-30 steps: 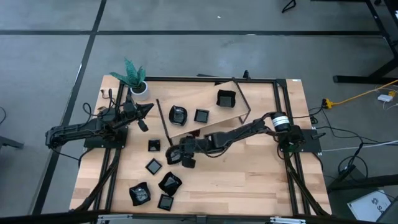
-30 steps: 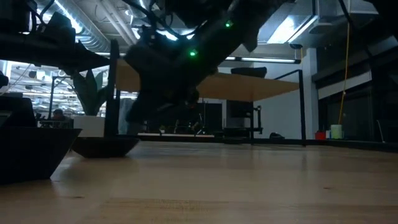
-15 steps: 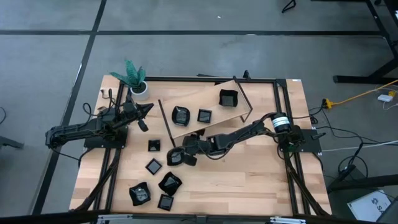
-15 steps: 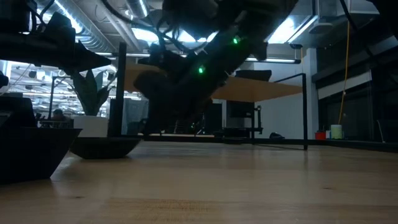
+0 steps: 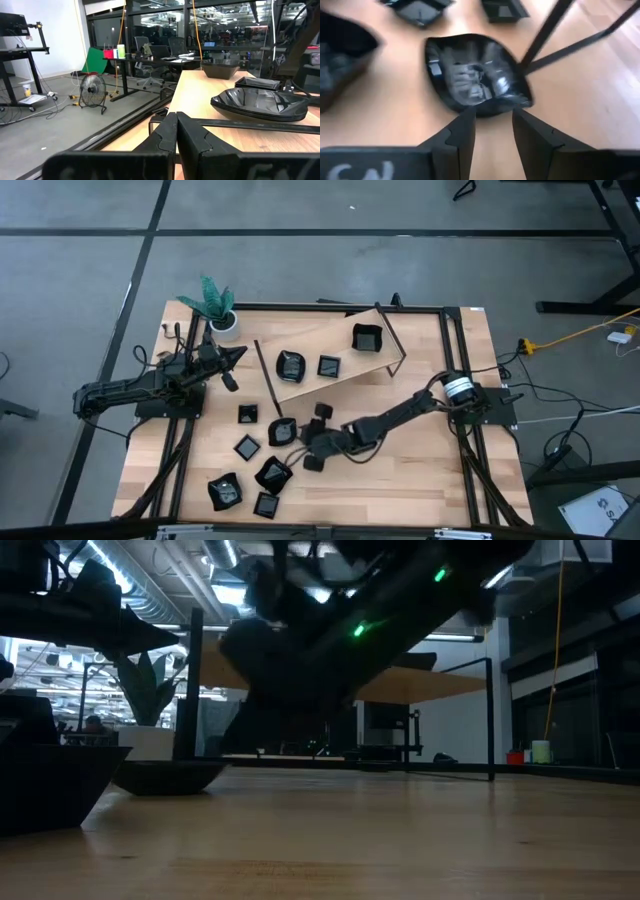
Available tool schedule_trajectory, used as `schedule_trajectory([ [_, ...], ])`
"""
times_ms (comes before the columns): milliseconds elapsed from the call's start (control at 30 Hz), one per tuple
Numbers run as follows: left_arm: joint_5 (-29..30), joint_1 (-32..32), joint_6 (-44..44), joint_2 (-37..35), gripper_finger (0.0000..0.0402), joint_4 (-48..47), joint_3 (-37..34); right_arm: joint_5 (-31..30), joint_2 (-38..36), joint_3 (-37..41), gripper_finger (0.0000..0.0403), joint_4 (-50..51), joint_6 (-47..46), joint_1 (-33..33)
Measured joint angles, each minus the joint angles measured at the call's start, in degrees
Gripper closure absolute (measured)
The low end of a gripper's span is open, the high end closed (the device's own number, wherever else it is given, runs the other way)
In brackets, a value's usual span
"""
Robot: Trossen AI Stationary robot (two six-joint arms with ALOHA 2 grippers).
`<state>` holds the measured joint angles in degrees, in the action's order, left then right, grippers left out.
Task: Pick & Place Mini shaped plates
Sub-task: Move the shelf to the center of the table
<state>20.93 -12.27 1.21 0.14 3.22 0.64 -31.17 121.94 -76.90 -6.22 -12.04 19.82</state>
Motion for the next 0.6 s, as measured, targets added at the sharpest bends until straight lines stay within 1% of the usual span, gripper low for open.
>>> schedule_trajectory([
  [67,0.00,0.01,0.00,0.00,0.0398,-0.02,-0.01,0.98,-1.20,-0.02,0.0273,1.78,-0.90,0.70],
  [233,0.00,0.00,0.00,0.00,0.0398,-0.02,0.00,1.85,-5.89,0.00,0.0273,12.29,-3.64,1.92],
  [433,0.00,0.01,0.00,0.00,0.0398,0.00,-0.02,3.65,-14.07,0.02,0.0273,24.44,-6.47,3.13],
  [600,0.00,0.02,0.00,0.00,0.0398,0.00,-0.01,4.32,-23.09,0.02,0.0273,30.96,-7.70,3.80],
])
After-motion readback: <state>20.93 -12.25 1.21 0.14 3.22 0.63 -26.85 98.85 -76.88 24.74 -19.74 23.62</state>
